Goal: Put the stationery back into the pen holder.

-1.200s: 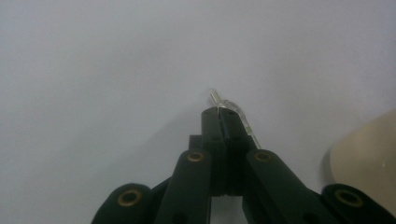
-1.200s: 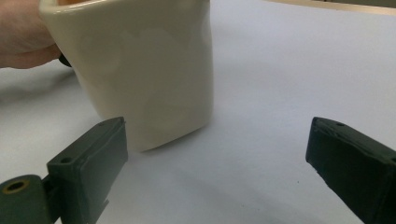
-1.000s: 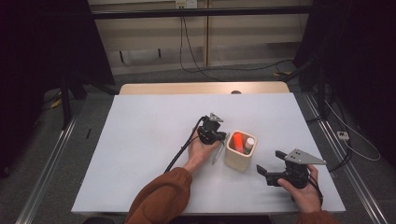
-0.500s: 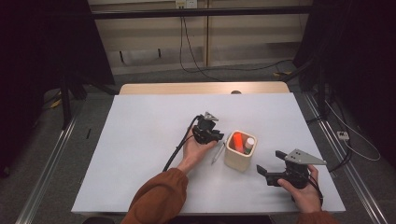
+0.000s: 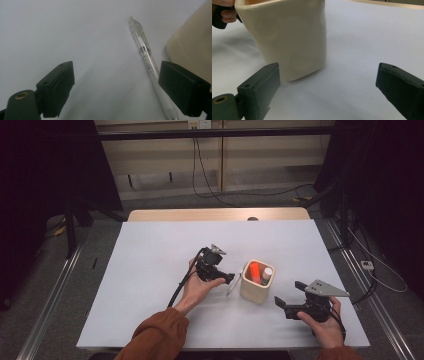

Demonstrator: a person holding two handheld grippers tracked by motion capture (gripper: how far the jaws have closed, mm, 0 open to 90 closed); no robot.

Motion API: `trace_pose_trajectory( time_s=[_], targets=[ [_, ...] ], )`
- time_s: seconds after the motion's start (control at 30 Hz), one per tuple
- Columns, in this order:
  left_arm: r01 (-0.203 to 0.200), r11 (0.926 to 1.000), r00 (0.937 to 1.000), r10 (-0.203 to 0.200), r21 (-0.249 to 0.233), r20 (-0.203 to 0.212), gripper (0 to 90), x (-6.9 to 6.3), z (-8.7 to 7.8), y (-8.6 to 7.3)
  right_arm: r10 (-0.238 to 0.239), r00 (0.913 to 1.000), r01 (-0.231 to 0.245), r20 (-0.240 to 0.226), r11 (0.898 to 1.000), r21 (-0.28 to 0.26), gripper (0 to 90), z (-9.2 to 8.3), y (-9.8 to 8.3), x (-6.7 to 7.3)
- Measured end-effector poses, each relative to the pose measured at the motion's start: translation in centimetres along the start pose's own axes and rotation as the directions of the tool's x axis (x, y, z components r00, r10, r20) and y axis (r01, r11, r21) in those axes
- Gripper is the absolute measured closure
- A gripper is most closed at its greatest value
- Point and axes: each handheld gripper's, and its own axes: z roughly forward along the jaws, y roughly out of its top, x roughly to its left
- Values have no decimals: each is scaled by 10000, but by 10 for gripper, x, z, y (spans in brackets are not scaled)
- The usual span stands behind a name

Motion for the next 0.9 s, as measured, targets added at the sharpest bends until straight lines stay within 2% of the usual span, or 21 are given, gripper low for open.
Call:
trace_pose_trajectory(
  time_s=[0.07,0.17,0.2,0.23,0.37,0.5,0.63,0.73,0.8,0.9],
  targets=[
    [166,9998,9998,-165,-94,82,126,-3,0,-1,20,10000,-20,8,10000,-6,58,0,0,0],
    [351,9993,9994,-351,-110,-16,129,-8,0,-2,25,10000,-25,14,10000,17,58,0,0,1],
    [350,9992,9991,-354,-170,-236,144,-11,0,-2,32,10000,-32,9,10000,18,58,0,0,1],
    [336,9992,9992,-341,-225,-225,172,-12,1,-3,13,10000,-13,0,10000,-5,58,0,0,1],
    [467,9984,9984,-457,-307,328,246,-17,3,-7,34,10000,-34,7,10000,6,57,0,0,0],
    [246,9996,9983,-237,-168,534,324,-24,6,-9,24,10000,-24,8,10000,24,58,0,0,0],
    [76,9998,9986,-67,-165,532,425,-31,9,-9,13,10000,-13,-3,10000,23,58,0,0,1],
    [-91,9999,9989,96,-93,465,491,-35,12,-11,25,10000,-25,-11,10000,25,58,1,0,0],
    [-277,9996,9993,280,-94,234,518,-37,13,-11,22,10000,-22,-3,10000,27,58,0,0,0],
    [-470,9989,9987,471,-40,204,571,-39,12,-11,28,10000,-28,-11,10000,34,58,1,0,0]
  ],
)
